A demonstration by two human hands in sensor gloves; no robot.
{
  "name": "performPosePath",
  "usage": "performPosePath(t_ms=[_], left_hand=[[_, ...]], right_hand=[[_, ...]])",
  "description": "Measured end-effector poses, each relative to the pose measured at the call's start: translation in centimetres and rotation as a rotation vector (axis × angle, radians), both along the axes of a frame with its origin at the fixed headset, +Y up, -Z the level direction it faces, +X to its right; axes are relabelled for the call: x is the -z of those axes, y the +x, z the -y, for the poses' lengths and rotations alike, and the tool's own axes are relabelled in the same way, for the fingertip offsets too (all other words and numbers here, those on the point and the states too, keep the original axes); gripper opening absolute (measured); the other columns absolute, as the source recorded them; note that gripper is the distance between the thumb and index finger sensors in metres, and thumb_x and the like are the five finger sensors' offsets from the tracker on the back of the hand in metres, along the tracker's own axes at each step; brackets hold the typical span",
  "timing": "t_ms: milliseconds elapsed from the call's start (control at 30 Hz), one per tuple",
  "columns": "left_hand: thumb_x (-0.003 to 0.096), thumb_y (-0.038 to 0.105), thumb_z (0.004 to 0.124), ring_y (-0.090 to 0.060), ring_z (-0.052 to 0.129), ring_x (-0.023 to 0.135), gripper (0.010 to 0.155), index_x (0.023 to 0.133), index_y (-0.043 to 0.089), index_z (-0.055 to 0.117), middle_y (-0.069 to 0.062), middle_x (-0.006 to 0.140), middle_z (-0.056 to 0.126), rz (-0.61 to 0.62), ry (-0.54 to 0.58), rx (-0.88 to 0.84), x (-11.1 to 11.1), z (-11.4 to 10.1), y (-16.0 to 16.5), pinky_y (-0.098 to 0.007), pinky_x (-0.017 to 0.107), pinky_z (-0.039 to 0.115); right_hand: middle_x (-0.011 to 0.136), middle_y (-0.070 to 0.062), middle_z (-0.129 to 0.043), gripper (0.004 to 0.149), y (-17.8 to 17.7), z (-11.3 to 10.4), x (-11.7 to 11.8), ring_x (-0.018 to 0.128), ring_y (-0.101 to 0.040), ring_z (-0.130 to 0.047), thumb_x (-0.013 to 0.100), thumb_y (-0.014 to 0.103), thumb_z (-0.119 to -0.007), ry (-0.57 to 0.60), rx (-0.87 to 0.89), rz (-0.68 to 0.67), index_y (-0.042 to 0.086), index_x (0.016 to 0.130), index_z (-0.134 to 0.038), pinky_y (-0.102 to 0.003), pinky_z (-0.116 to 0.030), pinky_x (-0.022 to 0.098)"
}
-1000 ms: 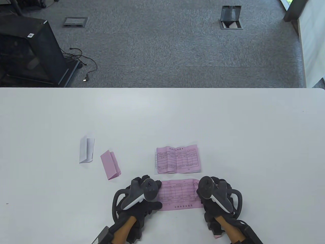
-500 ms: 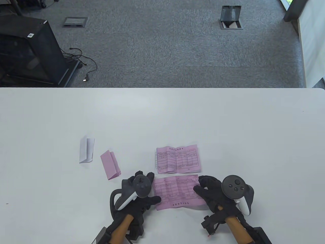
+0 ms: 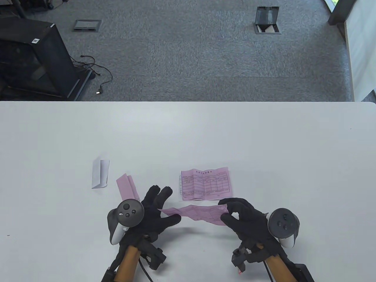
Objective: Unfold folded invoices and stack
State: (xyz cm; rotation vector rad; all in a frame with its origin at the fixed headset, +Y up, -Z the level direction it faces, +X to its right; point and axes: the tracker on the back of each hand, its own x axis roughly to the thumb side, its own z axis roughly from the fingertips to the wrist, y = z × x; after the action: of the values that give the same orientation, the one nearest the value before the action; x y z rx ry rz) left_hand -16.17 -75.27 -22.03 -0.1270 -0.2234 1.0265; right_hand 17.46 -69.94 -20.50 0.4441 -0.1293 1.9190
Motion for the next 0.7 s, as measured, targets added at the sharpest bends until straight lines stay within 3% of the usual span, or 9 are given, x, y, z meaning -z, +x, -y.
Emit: performPosePath(t_ms=[133,200,400,700], left_hand=[[0.0471,0.043,0.085,-0.041,0.068,0.095,0.043,0.089,0.032,0.083,-0.015,0.109,0.067,-0.076,0.110,-0.011,-0.3,-0.4,0.3,-0.052,0.068,0.065],[0.0466,0.041,0.086,-0.035,0.085,0.082,0.041,0.086,0.029,0.087,-0.011,0.095,0.087,-0.061,0.127,-0.023,-0.3,-0.5,0.6,-0.047,0.060,0.075],[0.0465,0.038,0.087,-0.028,0.098,0.059,0.040,0.083,0.022,0.088,-0.009,0.073,0.100,-0.088,0.108,0.036,-0.2,0.0,1.3,-0.040,0.043,0.084],[0.0455,0.036,0.088,-0.024,0.101,0.049,0.041,0.083,0.019,0.088,-0.008,0.064,0.104,-0.144,0.090,0.147,0.2,-0.1,1.9,-0.036,0.034,0.087]], right_hand=[[0.086,-0.006,-0.081,0.033,0.6,1.0,0.8,0.081,-0.036,-0.077,0.046,0.039,-0.076,-0.054,0.016,0.031,0.028,0.078,-0.074,-0.069,-0.050,0.067],[0.085,-0.007,-0.082,0.034,0.9,1.6,1.2,0.080,-0.036,-0.078,0.046,0.038,-0.076,-0.078,0.018,0.048,0.027,0.078,-0.074,-0.069,-0.051,0.066],[0.083,-0.007,-0.082,0.034,1.8,2.9,1.9,0.077,-0.035,-0.080,0.047,0.037,-0.076,-0.114,-0.051,0.141,0.026,0.078,-0.073,-0.067,-0.053,0.066],[0.080,-0.008,-0.085,0.034,2.0,4.4,2.7,0.075,-0.036,-0.081,0.046,0.038,-0.076,-0.185,-0.218,0.242,0.023,0.077,-0.075,-0.066,-0.055,0.065]])
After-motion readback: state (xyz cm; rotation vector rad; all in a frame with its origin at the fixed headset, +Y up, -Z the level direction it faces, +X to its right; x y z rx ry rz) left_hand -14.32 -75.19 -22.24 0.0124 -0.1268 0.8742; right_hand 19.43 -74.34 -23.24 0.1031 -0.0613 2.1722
